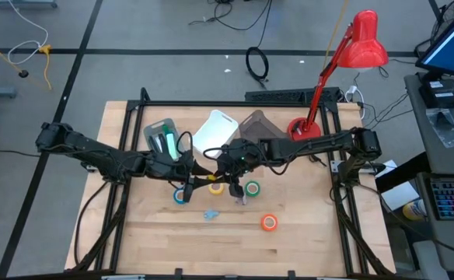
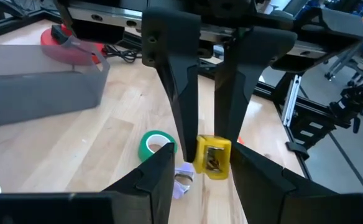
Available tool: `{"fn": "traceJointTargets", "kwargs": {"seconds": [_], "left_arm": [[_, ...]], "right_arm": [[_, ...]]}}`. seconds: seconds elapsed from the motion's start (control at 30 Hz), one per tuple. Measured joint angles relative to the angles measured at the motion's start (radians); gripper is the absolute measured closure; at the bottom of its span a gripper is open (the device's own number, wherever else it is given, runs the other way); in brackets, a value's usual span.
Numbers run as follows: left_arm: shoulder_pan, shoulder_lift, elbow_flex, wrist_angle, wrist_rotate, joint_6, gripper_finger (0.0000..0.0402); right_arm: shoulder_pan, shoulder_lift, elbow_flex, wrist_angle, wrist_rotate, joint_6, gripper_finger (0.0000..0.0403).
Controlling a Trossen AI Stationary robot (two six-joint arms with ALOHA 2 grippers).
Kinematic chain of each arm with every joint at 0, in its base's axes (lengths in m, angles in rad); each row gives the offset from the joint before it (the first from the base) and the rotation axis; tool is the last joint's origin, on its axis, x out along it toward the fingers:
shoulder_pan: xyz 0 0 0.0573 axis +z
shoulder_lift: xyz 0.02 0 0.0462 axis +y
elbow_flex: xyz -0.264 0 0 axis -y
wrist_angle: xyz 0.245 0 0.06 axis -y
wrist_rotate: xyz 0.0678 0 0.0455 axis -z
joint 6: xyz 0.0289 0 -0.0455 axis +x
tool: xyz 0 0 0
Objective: Pick and place Stapler, Stapler remover, tape
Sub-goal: Put the small yellow stapler into the gray bin
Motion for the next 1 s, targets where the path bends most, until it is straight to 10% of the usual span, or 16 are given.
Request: {"fn": "traceJointTargets", "kwargs": {"seconds": [0.37, 1.0], "left_arm": [[0.014, 0.000, 0.000, -0.010, 0.016, 0.005, 0.0352], [0.061, 0.000, 0.000, -0.024, 0.049, -0.006, 0.0351]], "right_arm": [[-0.002, 0.000, 0.000, -0.008, -0.001, 0.004, 0.0344], [-0.020, 0.000, 0.000, -0.046, -0.003, 0.020, 0.0279]]}}
